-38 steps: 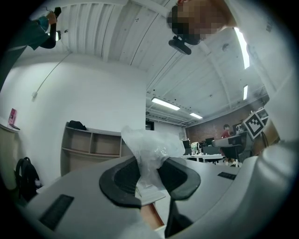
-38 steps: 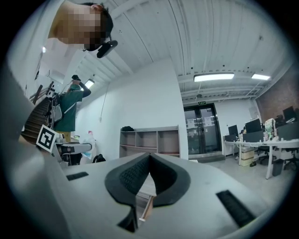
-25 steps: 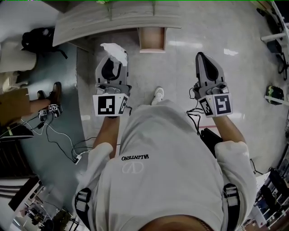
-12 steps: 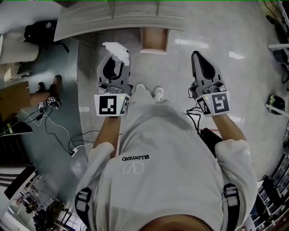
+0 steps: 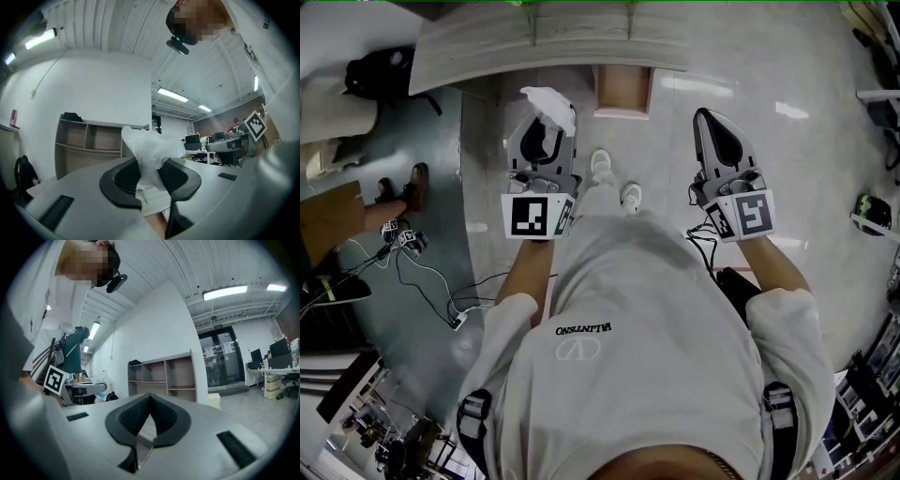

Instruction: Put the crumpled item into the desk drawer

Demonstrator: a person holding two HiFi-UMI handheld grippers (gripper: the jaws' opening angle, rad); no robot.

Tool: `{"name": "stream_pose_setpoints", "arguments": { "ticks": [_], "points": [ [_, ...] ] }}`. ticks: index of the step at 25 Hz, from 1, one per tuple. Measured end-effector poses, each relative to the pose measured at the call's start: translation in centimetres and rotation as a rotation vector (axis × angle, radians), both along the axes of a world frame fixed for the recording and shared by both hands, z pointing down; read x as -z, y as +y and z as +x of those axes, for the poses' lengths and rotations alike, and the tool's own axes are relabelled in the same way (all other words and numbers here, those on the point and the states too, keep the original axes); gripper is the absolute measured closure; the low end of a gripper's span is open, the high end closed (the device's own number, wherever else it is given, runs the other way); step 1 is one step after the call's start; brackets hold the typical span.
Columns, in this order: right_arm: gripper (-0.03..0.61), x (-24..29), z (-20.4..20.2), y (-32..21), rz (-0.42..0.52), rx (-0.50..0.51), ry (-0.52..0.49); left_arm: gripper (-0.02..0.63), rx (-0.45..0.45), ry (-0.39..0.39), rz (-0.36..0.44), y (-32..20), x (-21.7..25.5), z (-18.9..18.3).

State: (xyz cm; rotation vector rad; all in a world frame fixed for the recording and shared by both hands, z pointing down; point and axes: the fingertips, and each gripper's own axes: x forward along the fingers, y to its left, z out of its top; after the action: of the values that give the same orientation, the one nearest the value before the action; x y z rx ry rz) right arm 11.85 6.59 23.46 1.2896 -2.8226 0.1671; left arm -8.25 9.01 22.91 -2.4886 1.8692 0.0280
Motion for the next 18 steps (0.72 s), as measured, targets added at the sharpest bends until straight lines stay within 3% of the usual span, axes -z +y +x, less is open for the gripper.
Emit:
{"name": "stream_pose_setpoints", "arguments": {
  "ticks": [18],
  "points": [
    [0.577, -3.4, -6.4, -7.3, -0.081, -0.030, 0.012, 0.502, -0.157, 0.057, -0.086, -8.1, -4.6, -1.0]
  ]
}}
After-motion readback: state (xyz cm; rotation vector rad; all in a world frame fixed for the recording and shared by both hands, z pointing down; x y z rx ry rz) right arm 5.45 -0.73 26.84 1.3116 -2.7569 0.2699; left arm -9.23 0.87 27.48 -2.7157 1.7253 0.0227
